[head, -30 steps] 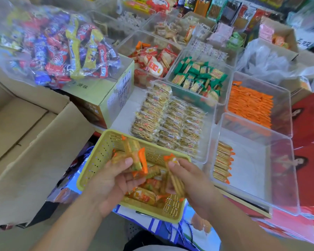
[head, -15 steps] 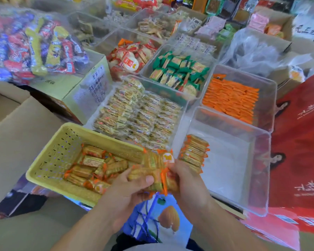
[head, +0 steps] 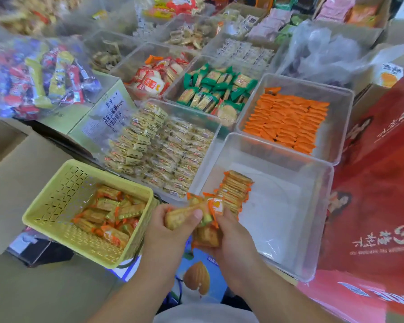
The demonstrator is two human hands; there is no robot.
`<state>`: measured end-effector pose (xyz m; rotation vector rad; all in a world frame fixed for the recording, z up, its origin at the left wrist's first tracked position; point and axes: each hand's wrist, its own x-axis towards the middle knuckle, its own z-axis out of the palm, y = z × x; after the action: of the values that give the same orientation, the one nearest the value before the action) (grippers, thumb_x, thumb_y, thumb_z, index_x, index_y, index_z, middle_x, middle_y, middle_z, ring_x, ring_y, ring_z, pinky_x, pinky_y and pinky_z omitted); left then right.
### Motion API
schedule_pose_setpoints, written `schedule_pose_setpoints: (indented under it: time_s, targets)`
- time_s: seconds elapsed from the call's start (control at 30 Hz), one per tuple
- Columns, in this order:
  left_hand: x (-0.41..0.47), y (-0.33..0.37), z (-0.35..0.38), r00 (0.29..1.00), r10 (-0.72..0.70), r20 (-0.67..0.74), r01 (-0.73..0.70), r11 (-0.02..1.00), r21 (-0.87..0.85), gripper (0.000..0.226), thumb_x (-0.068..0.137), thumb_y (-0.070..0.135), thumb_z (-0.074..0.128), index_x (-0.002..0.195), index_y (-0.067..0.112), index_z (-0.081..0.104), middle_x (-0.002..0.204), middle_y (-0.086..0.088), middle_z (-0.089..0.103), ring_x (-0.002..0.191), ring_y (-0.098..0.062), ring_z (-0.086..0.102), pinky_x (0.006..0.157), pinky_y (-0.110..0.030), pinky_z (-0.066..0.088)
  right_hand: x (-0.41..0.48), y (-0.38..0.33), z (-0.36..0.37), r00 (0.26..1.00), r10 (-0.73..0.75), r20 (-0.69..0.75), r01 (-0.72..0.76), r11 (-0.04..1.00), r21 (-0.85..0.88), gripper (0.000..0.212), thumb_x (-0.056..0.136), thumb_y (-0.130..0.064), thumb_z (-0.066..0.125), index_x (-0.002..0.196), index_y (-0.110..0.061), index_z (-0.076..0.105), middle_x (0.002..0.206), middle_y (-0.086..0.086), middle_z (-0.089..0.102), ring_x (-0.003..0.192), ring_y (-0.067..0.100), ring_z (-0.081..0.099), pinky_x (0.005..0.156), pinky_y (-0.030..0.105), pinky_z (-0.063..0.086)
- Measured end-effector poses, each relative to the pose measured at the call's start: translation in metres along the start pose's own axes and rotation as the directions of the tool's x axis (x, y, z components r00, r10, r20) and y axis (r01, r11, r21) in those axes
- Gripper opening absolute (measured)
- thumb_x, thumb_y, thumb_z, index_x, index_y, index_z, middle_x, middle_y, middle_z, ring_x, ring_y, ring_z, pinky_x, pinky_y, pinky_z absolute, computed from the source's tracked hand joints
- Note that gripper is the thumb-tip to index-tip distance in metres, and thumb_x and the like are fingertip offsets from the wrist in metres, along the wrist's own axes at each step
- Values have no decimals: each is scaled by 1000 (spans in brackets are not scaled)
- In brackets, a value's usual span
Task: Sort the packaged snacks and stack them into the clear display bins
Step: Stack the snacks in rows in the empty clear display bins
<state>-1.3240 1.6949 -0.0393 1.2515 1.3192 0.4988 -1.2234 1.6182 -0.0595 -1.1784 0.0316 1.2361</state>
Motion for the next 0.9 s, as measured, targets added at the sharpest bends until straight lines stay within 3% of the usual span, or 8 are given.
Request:
schedule_pose_setpoints:
  time_s: [0.07,0.2,0.4,0.5,0.63,0.7,0.8,0.9]
  targets:
    - [1,4,6,998,36,-50,-34,999,26,49,58,62,92,81,29,62,75,4,74,65,-14,70,56,-26,57,3,0,3,999,-16,-48,18,998,60,29,101,-36,56,122,-22,71,115,9,76,104,28,74,91,48,59]
    - [5,6,23,993,18,-113,-11,998,58,40,80,59,75,83,21,64,76,0,75,75,-21,73,70,-41,60,11,-2,4,996,-14,-86,29,984,177,31,101,-30,54,111,-10,76,102,11,79,91,23,77,65,26,61]
    - [11,2,46,999,39,5,-39,999,11,27,102,47,47,111,29,65,103,6,74,94,-6,71,79,-26,55,18,-4,14,992,-119,-38,120,993,10,69,84,-76,54,123,-21,70,120,-2,74,115,12,68,98,31,51]
    - [19,-1,52,982,34,186,-38,999,20,32,111,33,37,116,34,69,102,14,75,104,-2,69,76,-8,49,25,-4,10,972,-236,5,229,936,-267,49,83,-67,61,125,-41,58,117,-22,70,112,-3,65,88,16,50]
    - [34,0,51,934,-37,354,25,999,40,36,111,33,35,121,50,65,113,32,71,108,12,64,91,-10,52,46,-9,-9,966,-255,-51,230,930,-287,14,102,-28,60,114,-34,60,103,-13,74,96,4,72,73,18,56]
    - [45,3,51,892,18,451,-73,992,105,42,110,27,41,118,63,63,117,39,67,113,17,59,97,-13,49,57,-17,-22,957,-269,-107,214,906,-365,20,98,-30,65,115,-35,58,104,-11,74,98,8,72,78,22,57]
    - [69,8,55,816,129,564,-350,886,303,57,106,29,52,107,85,46,109,55,54,105,25,52,81,-3,43,81,-34,-50,913,-352,-207,175,795,-581,58,84,-36,76,136,-32,51,119,-15,69,110,10,65,90,23,51]
    - [96,5,70,748,193,635,-582,650,489,40,100,36,59,138,44,50,129,21,53,118,-1,49,91,-22,42,112,-55,-84,849,-423,-316,-62,514,-855,97,80,-35,82,157,-14,28,145,5,47,132,24,48,102,30,40]
